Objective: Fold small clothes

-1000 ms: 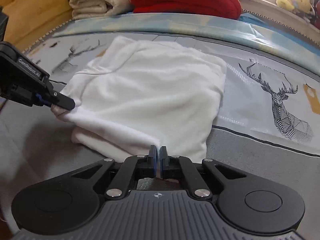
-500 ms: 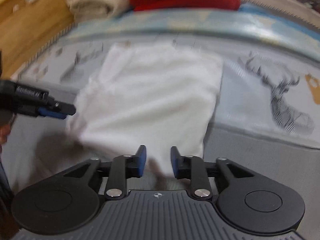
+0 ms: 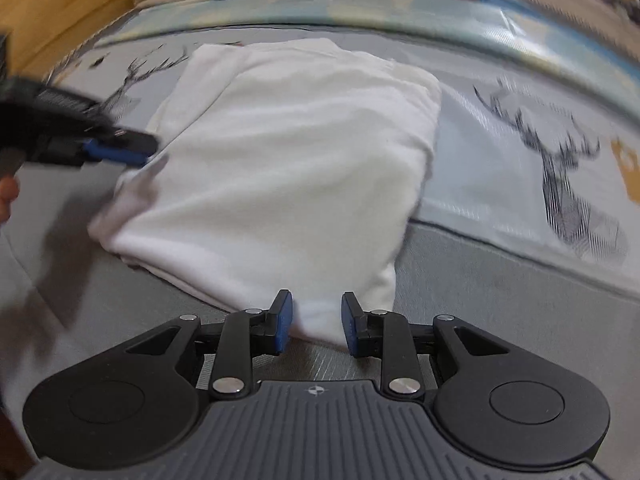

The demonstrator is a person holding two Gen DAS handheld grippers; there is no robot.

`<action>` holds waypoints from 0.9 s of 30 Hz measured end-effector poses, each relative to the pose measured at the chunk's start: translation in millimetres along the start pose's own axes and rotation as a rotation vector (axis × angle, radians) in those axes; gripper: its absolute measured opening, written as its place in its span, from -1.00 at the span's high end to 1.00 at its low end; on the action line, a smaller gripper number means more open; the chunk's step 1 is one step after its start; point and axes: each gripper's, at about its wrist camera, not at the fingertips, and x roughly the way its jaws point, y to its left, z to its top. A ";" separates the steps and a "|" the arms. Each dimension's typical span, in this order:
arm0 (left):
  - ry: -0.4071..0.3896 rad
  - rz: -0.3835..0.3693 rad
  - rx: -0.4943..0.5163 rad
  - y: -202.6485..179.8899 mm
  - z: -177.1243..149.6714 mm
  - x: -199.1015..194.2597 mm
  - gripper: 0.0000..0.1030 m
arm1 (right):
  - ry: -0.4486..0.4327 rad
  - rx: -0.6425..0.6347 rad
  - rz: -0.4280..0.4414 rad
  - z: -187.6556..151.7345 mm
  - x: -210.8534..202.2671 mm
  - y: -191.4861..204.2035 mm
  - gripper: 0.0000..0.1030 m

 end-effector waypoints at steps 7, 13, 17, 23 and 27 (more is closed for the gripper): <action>-0.084 -0.051 0.071 -59.2 41.9 1.1 -0.70 | -0.217 0.156 -0.043 22.2 -24.5 -23.7 0.10; 0.036 0.050 0.046 -59.6 52.8 77.8 -0.68 | -0.283 0.314 -0.042 30.2 -2.2 -35.0 -0.15; 0.038 -0.012 -0.029 -31.4 55.2 74.5 -0.58 | -0.131 0.276 -0.140 27.6 27.9 -38.9 -0.31; 0.000 0.088 0.020 -39.6 41.0 13.8 -0.66 | -0.144 0.365 -0.145 27.5 8.8 -56.7 -0.38; 0.003 0.227 0.097 -61.0 -6.6 -46.2 -0.88 | -0.223 0.356 -0.142 28.5 -22.8 -44.8 -0.40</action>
